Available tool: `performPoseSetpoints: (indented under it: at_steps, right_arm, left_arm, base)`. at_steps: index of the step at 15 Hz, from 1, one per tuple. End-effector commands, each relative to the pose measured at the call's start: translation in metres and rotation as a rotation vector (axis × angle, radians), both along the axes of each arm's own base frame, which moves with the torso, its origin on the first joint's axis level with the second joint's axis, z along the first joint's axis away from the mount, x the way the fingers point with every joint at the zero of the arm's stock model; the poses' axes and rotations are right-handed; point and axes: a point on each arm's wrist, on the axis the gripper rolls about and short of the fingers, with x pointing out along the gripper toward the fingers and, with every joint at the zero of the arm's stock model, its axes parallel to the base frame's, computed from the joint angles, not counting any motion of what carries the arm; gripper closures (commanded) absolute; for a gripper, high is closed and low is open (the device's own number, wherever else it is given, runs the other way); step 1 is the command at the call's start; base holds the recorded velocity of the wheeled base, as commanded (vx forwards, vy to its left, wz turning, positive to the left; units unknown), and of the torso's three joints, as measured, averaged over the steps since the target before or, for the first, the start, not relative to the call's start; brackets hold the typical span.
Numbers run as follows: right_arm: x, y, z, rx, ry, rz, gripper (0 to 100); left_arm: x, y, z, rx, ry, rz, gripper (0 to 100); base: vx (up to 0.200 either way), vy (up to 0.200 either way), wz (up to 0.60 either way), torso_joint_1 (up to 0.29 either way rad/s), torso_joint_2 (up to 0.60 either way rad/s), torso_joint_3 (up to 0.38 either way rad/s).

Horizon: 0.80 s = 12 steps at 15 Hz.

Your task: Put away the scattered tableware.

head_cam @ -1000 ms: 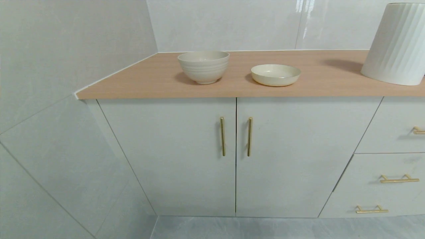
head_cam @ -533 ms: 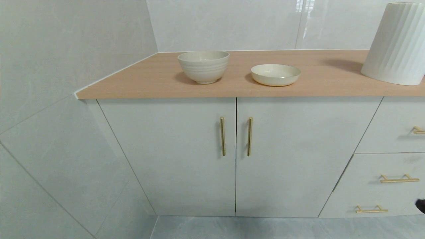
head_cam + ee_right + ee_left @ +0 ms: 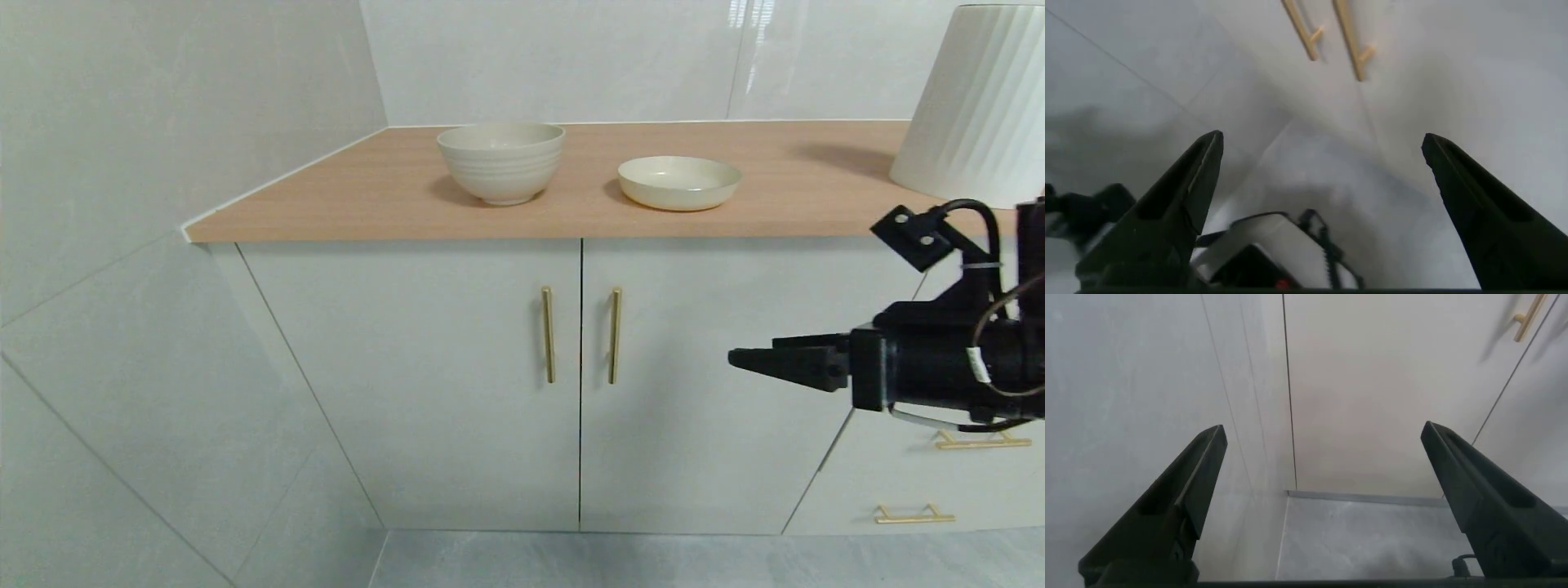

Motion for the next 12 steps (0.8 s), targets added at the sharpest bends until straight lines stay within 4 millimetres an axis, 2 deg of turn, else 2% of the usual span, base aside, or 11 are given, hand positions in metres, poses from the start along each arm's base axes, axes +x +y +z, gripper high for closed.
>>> performPoseSetpoints:
  at_steps: [1, 4, 6, 9, 12]
  right_arm:
    - [0.037, 0.027, -0.023, -0.014, 0.105, 0.032, 0]
    - [0.056, 0.04, -0.025, -0.011, 0.093, 0.047, 0]
    - [0.08, 0.057, -0.034, 0.003, 0.056, 0.062, 0]
    - [0.088, 0.079, -0.048, 0.022, 0.009, 0.102, 0]
    - [0.088, 0.092, -0.049, 0.052, -0.033, 0.08, 0]
  left_arm:
    - [0.0, 0.0, 0.0, 0.0, 0.001, 0.001, 0]
    - [0.0, 0.0, 0.0, 0.0, 0.001, 0.001, 0]
    - [0.0, 0.0, 0.0, 0.0, 0.001, 0.001, 0]
    - [0.0, 0.0, 0.0, 0.0, 0.001, 0.001, 0]
    - [0.0, 0.0, 0.0, 0.0, 0.001, 0.001, 0]
  base:
    - [0.0, 0.0, 0.0, 0.0, 0.0, 0.0]
    - [0.0, 0.0, 0.0, 0.0, 0.0, 0.0]
    - [0.0, 0.0, 0.0, 0.0, 0.0, 0.0]
    - [0.0, 0.0, 0.0, 0.0, 0.0, 0.0]
    - [0.0, 0.0, 0.0, 0.0, 0.0, 0.0]
